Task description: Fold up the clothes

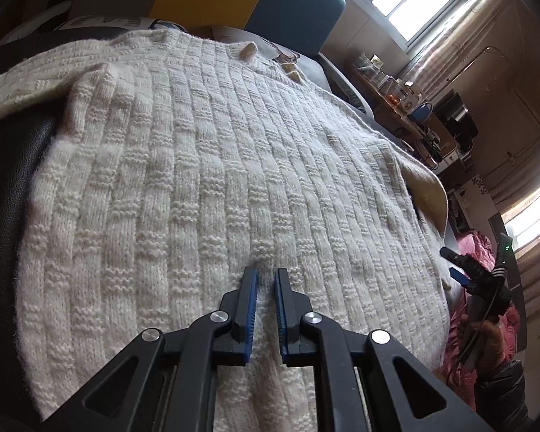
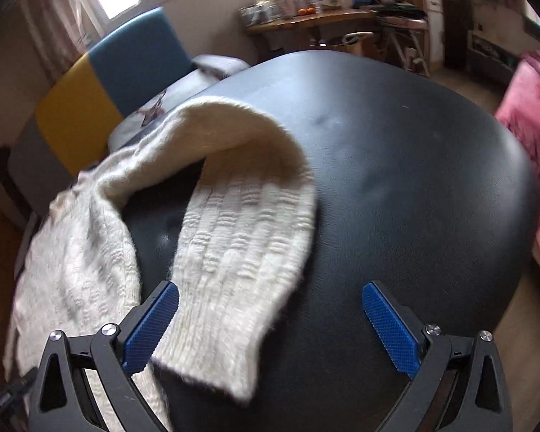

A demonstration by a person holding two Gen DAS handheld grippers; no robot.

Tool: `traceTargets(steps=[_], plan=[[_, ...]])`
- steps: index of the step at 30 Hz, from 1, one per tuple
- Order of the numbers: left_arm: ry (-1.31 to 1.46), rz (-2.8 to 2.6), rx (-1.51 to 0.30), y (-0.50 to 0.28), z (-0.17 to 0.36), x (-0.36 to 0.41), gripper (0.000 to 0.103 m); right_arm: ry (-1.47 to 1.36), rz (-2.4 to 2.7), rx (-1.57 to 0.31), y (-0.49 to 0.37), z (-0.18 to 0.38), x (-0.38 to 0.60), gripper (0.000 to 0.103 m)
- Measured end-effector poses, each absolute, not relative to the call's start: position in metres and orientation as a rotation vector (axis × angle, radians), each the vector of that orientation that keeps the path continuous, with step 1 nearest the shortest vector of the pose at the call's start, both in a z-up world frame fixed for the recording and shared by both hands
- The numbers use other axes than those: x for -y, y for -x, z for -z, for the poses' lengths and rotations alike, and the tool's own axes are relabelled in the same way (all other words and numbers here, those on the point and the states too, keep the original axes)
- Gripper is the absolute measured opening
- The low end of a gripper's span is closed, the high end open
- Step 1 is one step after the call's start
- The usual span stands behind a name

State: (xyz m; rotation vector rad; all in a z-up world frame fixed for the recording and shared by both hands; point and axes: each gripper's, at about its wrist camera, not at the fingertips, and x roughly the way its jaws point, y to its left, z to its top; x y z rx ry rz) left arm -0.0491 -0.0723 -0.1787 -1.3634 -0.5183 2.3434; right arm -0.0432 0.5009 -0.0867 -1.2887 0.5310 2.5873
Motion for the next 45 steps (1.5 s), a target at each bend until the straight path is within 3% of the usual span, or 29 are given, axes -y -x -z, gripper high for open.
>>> traceTargets(steps=[1, 3, 5, 6, 7, 8, 10, 13, 17, 21, 26, 30, 32, 34, 37, 41, 45], plan=[[1.36, -2.34, 0.527, 0.049, 0.179, 0.073, 0.009, 1.295, -2.605, -0.474, 0.047, 0.087, -0.495, 0.1], [1.356, -2.332, 0.54, 0.049, 0.18, 0.074, 0.009, 1.304, -2.615, -0.313, 0.052, 0.09, -0.481, 0.083], [1.354, -2.325, 0.548, 0.049, 0.18, 0.076, 0.009, 1.304, -2.648, -0.217, 0.054, 0.089, -0.47, 0.057], [1.352, -2.322, 0.55, 0.05, 0.18, 0.076, 0.009, 1.315, -2.657, -0.185, 0.056, 0.088, -0.467, 0.051], [1.349, -2.319, 0.552, 0.05, 0.181, 0.077, 0.009, 1.33, -2.656, -0.145, 0.06, 0.086, -0.466, 0.035], [1.347, -2.317, 0.553, 0.05, 0.181, 0.077, 0.009, 1.338, -2.639, -0.077, 0.063, 0.083, -0.466, 0.026], [1.342, -2.313, 0.561, 0.049, 0.182, 0.078, 0.009, 1.343, -2.596, 0.086, 0.07, 0.075, -0.468, 0.023], [1.337, -2.309, 0.58, 0.049, 0.182, 0.079, 0.009, 1.303, -2.53, 0.343, 0.079, 0.052, -0.479, 0.022], [1.345, -2.308, 0.572, 0.05, 0.182, 0.078, 0.009, 1.24, -2.441, 0.475, 0.094, 0.009, -0.517, 0.022], [1.371, -2.304, 0.55, 0.053, 0.181, 0.076, 0.009, 1.323, -2.464, 0.361, 0.11, -0.023, -0.552, 0.022], [1.416, -2.296, 0.511, 0.057, 0.178, 0.071, 0.009, 1.325, -2.42, 0.513, 0.117, -0.052, -0.565, 0.022], [1.453, -2.296, 0.45, 0.061, 0.176, 0.065, 0.009, 1.319, -2.368, 0.514, 0.145, -0.052, -0.586, 0.024], [1.481, -2.292, 0.42, 0.064, 0.175, 0.062, 0.009, 1.311, -2.326, 0.53, 0.166, -0.038, -0.597, 0.041], [1.517, -2.278, 0.374, 0.067, 0.173, 0.058, 0.009, 1.369, -2.268, 0.556, 0.183, -0.015, -0.608, 0.075], [1.582, -2.247, 0.343, 0.074, 0.167, 0.054, 0.009, 1.465, -2.188, 0.583, 0.192, 0.021, -0.623, 0.077], [1.55, -2.253, 0.302, 0.086, 0.148, 0.043, 0.009, 1.399, -2.303, 0.344, 0.164, 0.014, -0.642, 0.076], [1.464, -2.269, 0.204, 0.12, 0.13, 0.006, 0.009, 1.325, -2.512, -0.05, 0.144, -0.007, -0.653, 0.076]])
